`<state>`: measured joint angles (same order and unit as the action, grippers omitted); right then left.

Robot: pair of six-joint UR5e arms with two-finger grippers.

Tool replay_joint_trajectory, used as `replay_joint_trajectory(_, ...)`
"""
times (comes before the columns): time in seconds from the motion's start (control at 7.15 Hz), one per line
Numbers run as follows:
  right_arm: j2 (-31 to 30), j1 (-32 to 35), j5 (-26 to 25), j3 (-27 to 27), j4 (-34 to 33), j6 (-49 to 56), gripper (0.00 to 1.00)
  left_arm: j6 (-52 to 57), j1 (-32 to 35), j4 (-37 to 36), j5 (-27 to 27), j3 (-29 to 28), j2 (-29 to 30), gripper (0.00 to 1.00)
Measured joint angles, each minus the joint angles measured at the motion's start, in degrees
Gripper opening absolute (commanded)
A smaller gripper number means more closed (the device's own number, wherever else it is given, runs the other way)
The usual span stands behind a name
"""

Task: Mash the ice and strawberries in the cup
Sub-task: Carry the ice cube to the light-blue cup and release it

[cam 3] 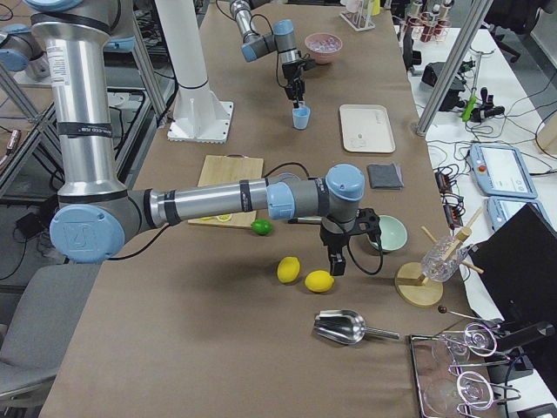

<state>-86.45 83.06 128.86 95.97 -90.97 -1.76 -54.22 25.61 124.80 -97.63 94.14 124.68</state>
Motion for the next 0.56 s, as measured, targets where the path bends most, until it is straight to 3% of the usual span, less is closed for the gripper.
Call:
replay_joint_trajectory(0.14,-0.05,0.0,0.03,-0.01,0.0,0.0,1.0,0.01,-0.59,0.81,0.7,-0.54,0.02,0.68)
replay_joint_trajectory(0.28,-0.2,0.0,0.14,-0.02,0.0,0.0,1.0,0.11,-0.84,1.36,0.94,-0.55,0.0,0.97)
replay_joint_trajectory(0.56,-0.51,0.0,0.44,0.14,0.0,0.0,1.0,0.48,-0.75,2.55,1.06,-0.13,-0.27,0.97)
